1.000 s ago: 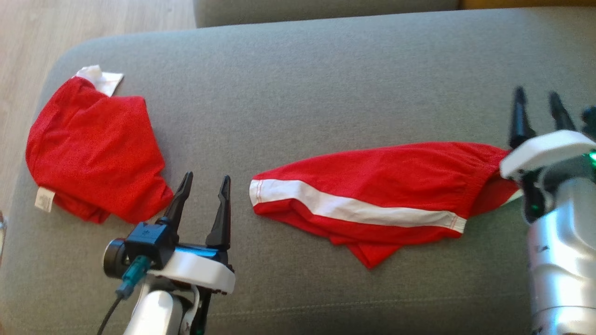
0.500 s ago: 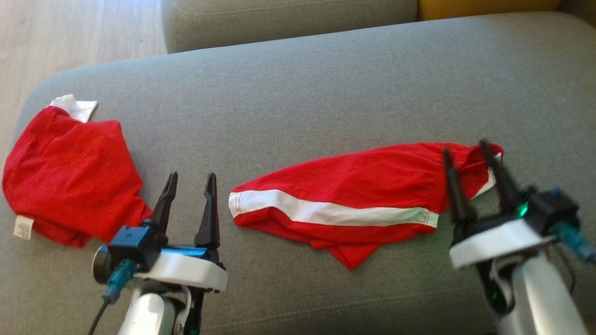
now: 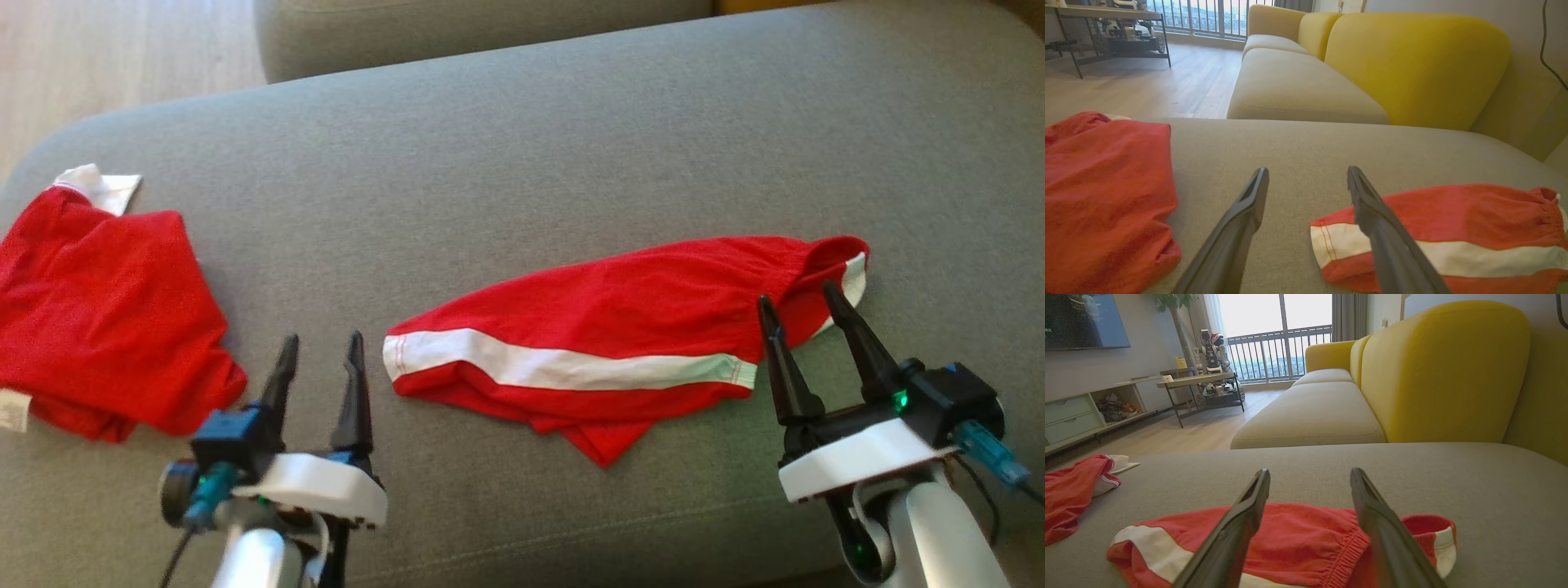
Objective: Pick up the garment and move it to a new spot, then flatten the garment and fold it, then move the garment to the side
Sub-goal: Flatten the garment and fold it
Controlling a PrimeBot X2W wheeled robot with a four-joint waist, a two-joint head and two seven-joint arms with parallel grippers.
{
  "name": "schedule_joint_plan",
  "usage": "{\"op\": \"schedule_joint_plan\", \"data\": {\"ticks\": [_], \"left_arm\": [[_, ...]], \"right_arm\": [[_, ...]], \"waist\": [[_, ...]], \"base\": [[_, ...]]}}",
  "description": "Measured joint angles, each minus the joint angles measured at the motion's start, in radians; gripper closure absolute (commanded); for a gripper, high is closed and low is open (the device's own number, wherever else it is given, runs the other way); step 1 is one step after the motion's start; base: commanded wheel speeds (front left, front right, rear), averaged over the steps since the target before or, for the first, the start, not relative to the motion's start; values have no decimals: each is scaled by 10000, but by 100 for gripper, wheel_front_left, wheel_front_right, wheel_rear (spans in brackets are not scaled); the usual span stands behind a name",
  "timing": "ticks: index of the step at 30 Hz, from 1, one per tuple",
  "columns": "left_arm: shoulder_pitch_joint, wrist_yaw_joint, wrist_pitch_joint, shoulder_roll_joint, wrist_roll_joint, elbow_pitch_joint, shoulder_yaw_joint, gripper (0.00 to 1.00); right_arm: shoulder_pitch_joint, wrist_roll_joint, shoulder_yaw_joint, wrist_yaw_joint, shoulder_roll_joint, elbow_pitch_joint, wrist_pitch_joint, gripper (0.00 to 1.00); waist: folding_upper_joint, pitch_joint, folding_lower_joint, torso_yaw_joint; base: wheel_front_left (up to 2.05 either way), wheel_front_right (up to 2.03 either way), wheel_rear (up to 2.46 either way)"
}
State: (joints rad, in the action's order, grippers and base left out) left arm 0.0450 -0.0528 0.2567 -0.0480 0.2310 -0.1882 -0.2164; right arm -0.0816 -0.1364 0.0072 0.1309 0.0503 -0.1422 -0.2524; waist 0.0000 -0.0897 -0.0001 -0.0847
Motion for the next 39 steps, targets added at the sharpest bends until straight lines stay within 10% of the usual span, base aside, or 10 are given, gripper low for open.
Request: {"op": "schedule_joint_plan", "data": {"ticks": [19,20,22,23,39], "left_arm": [[2122,-151,-2,36,167,-4863,-633,0],[2156,-94,-2,38,238,-5001,-654,6],[2188,-10,-2,42,320,-5221,-721,89],[2202,17,-2,42,339,-5265,-750,100],[2050,117,-2,58,393,-3223,-522,100]], "right_arm": [[-109,-146,247,0,0,-107,-2,0],[-109,-146,247,0,0,-130,-2,0],[-109,-146,249,0,0,-176,-2,0],[-109,-146,251,0,0,-226,-2,0],[-105,-917,401,0,0,-2008,692,0]], "waist": [[0,-544,1,-838],[0,-552,1,-850],[0,-569,1,-860],[0,-576,1,-857],[0,-643,1,-336]], "base": [[0,0,0],[0,0,0],[0,0,0],[0,0,0],[0,0,0]]}}
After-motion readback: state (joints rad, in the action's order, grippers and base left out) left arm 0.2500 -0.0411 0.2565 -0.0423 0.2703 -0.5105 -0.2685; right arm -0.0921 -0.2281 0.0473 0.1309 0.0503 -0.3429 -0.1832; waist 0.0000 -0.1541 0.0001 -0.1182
